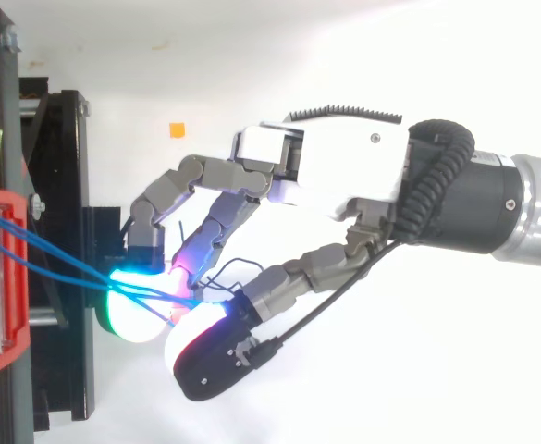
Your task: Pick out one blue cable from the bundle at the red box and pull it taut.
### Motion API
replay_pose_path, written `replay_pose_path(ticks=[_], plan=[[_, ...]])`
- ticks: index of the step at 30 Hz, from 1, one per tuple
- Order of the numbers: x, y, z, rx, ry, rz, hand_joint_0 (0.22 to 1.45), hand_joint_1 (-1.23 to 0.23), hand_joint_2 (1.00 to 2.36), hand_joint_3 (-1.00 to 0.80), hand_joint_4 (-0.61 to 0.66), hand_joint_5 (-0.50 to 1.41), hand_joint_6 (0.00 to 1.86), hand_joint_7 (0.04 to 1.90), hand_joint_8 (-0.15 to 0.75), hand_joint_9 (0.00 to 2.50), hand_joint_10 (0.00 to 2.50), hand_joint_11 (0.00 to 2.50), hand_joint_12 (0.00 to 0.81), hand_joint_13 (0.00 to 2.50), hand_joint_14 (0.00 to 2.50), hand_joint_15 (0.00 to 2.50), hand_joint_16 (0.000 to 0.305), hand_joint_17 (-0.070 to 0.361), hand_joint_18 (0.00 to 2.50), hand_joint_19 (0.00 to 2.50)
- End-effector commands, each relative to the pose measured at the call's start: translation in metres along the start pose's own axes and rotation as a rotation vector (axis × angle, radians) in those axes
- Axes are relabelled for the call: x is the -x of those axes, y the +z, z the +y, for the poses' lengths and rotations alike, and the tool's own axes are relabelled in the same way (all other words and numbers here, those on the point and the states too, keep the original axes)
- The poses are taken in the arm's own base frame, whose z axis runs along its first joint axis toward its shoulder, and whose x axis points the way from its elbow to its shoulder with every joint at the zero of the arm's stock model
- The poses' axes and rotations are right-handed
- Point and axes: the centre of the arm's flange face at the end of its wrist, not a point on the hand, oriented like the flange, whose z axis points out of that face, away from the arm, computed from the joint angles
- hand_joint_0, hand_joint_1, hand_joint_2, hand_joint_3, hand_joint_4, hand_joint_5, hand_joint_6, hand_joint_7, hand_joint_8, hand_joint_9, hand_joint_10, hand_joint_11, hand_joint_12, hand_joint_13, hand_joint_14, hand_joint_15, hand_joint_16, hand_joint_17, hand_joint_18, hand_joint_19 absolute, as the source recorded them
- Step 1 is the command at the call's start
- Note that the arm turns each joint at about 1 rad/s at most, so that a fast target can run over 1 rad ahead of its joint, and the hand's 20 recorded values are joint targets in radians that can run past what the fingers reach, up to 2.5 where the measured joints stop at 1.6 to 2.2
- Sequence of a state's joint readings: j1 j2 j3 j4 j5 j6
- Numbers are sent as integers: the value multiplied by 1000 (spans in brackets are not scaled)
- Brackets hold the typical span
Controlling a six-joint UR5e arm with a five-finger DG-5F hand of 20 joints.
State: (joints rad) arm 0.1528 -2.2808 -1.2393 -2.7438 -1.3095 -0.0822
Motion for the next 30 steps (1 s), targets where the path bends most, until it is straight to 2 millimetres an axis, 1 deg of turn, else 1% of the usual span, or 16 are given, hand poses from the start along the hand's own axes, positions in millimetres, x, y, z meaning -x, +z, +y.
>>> replay_pose_path(ticks=[1,6,8,12,13,16,17,18,23,28,30], plan=[[1,0,0,0,1,-2,575,-835,1000,-500,54,-133,920,752,281,1111,24,739,360,994,21,510,46,105,917,511],[0,0,1,2,0,-2,554,-802,1000,-500,75,-133,906,757,284,1108,26,746,367,998,22,513,49,110,936,506],[0,0,2,4,2,-1,524,-763,1000,-500,83,-133,900,756,291,1114,24,747,374,1003,19,512,50,112,938,518],[1,0,1,2,1,-1,512,-680,1000,-500,88,-134,899,729,292,1120,25,731,377,1007,21,512,51,114,950,521],[1,0,1,2,1,-1,510,-620,1000,-500,90,-133,896,714,294,1127,26,723,380,1009,21,515,51,116,952,519],[1,0,0,2,1,-1,532,-531,1000,-500,78,-132,888,733,287,1125,23,715,376,1014,19,518,50,113,953,545],[-1,0,0,2,1,1,565,-489,1000,-500,64,-132,884,750,284,1122,23,715,366,1009,21,529,49,109,937,562],[-1,1,1,4,2,1,578,-484,1000,-500,52,-132,884,765,286,1127,26,718,363,1008,20,529,48,109,933,558],[-1,0,0,4,0,1,618,-540,1000,-488,15,-129,903,775,284,1130,25,734,364,1012,20,526,48,107,927,564],[-1,2,3,11,2,2,637,-677,1011,-377,37,-132,919,789,287,1122,25,734,363,1011,20,529,48,107,934,549],[0,2,3,13,3,0,651,-737,1012,-356,19,-135,924,814,289,1120,26,738,368,1012,20,522,48,107,936,546]])
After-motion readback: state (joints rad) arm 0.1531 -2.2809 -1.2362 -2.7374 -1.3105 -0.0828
